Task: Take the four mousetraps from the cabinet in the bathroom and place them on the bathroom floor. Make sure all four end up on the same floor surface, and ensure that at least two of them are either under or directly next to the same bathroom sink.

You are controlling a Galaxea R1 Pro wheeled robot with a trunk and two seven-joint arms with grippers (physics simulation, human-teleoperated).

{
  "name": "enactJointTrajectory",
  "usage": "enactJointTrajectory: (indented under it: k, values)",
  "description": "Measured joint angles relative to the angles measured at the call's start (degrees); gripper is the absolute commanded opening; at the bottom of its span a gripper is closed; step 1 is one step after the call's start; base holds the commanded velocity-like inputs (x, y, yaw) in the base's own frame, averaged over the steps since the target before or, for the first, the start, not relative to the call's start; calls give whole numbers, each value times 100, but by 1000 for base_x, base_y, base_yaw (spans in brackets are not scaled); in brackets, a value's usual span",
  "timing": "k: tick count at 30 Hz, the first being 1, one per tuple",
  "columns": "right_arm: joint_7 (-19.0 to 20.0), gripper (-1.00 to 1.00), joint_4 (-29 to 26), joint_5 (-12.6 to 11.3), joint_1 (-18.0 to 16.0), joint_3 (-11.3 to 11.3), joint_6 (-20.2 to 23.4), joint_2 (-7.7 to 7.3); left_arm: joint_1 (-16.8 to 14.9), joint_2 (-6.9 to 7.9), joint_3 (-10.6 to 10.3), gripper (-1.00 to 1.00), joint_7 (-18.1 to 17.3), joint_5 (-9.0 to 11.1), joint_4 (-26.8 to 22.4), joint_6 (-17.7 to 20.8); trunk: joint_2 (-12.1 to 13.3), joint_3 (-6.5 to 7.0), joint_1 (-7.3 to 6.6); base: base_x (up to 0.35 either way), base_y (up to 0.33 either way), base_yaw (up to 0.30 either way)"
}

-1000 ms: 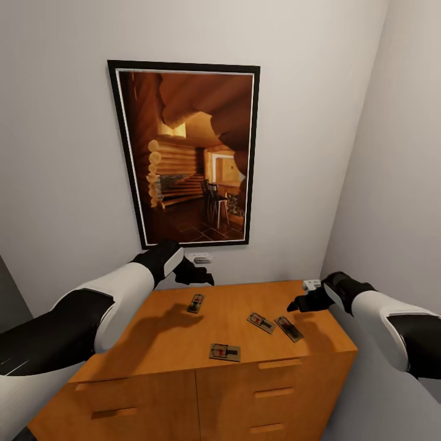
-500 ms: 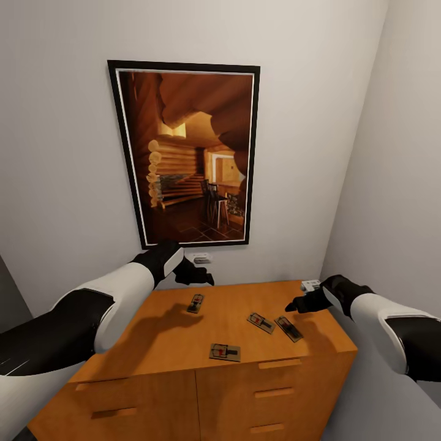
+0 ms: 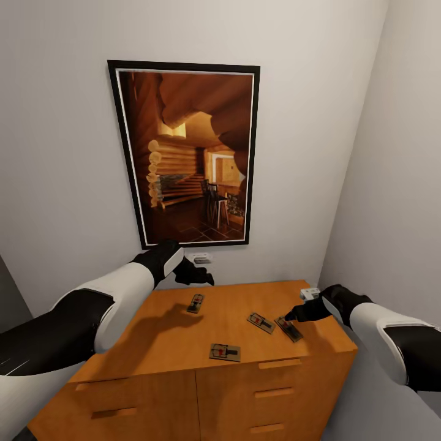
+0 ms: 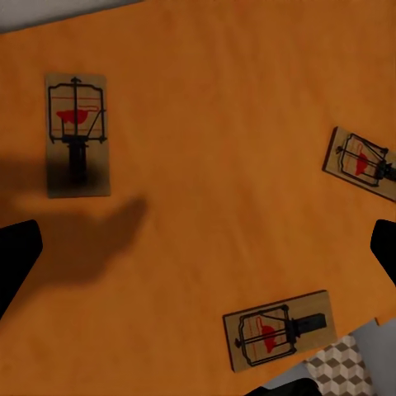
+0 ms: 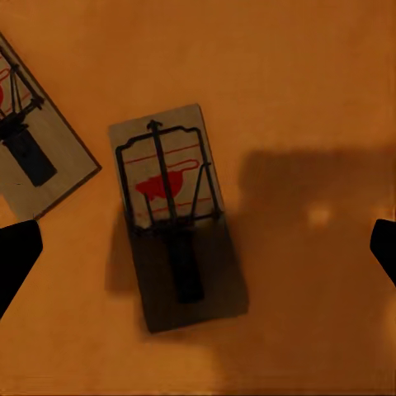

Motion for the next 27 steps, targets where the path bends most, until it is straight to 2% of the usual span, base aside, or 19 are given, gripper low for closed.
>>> enactJointTrajectory:
  k: [8, 27]
  values:
    - [-6, 100, 10, -7, 207, -7, -191, 12, 0, 0, 0, 100, 5, 0, -6, 7, 0, 0, 0, 0, 0, 0]
    - [8, 100, 31, -17, 247, -16, -250, -57, 0, -9, 0, 100, 6, 0, -9, 9, 0, 1, 0, 0, 0, 0]
